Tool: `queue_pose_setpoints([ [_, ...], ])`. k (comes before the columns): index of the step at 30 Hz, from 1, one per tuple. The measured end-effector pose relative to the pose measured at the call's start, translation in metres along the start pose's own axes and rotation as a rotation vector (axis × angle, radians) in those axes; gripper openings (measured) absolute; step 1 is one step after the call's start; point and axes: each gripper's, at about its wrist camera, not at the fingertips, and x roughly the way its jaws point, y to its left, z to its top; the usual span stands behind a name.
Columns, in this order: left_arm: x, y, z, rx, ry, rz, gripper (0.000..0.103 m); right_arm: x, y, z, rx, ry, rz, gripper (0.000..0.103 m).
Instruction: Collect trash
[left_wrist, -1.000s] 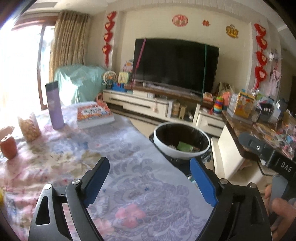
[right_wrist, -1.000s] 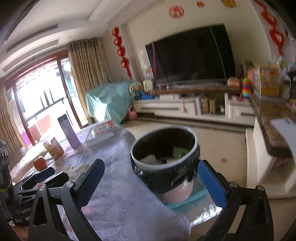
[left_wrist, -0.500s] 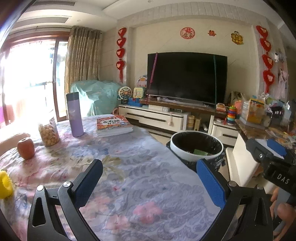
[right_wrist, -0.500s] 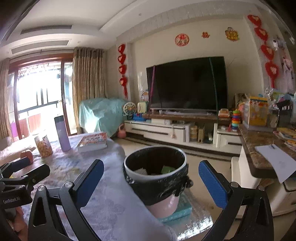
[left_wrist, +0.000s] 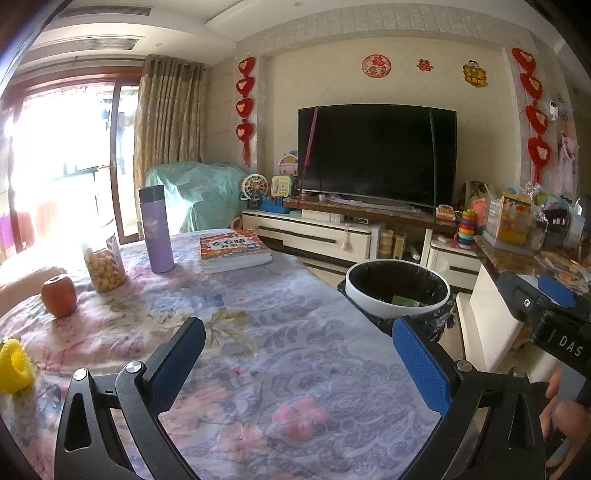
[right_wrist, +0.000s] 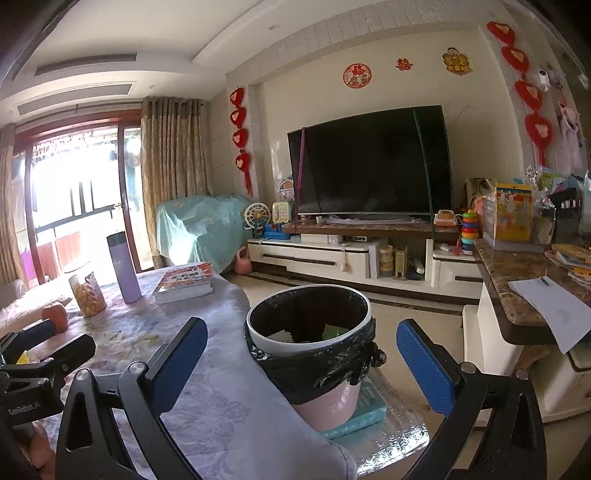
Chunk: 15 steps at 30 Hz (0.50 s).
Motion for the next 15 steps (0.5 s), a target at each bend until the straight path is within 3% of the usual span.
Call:
queue_pose_setpoints([
  [15,-0.0008,0.0061,-0.0032,-0.003,-0.026,0.021,0.102,-0.0047,0.003,0.002,-0.001,-0.016,0.021,0.103],
])
